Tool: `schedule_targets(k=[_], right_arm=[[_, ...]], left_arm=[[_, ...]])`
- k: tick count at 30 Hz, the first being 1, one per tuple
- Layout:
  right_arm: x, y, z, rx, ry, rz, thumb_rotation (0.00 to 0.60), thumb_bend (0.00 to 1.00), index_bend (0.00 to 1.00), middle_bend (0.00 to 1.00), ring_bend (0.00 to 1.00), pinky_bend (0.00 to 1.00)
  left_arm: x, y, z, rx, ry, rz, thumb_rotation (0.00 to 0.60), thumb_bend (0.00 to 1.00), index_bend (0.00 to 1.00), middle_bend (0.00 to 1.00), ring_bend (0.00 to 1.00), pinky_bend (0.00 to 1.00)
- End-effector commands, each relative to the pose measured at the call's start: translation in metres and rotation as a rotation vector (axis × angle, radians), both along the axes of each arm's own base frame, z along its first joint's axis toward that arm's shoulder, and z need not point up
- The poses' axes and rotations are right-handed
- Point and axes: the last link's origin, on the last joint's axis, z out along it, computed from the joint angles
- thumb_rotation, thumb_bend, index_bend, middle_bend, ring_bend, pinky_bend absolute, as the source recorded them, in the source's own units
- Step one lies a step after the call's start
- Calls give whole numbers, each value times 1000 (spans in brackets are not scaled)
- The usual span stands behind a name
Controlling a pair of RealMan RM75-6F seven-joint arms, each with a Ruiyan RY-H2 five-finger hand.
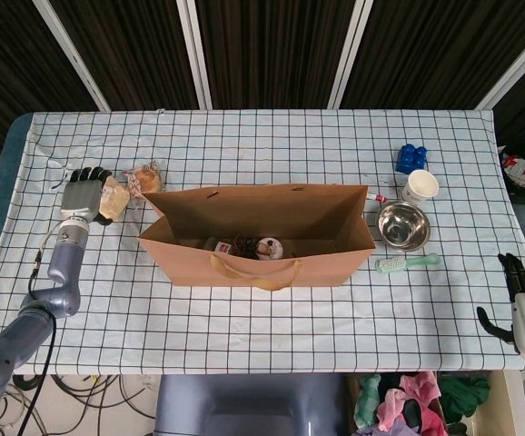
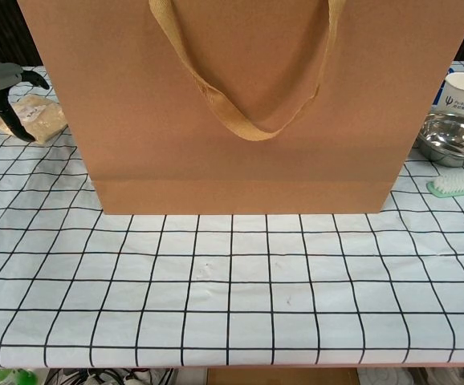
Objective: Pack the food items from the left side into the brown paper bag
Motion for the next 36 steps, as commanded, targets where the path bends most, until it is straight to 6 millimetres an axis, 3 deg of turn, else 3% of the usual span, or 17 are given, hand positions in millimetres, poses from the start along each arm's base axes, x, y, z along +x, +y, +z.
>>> schedule_targets(k=[1,11,20,26,32,36], right_arm=[[0,0,0,0,1,1,600,271,29,42,143,271],[0,0,0,-1,1,4,600,272,29,42,147,271],[2,1,1,-3,-6,14,600,272,28,45,153,279],[2,0,0,-4,-7,16,600,273,28,45,154,280],[2,0,0,-5,-16,13,600,272,28,45,154,280],[2,0,0,-3,-28,10,600,272,28,45,155,280]], left_arm=[[-1,2,-8,-14,-17,16,600,32,135,65,0,50],[-8,3,-16,-43,66,29,600,166,140,116,8,86],[-13,0,-13,3,132,29,600,427,291,354,262,384],[-9,4,-3,50,131,7,600,488,341,445,358,488],[-4,4,6,91,143,-34,600,569,463,587,487,617],[13,-1,29,206,124,-169,600,590,526,639,531,664]])
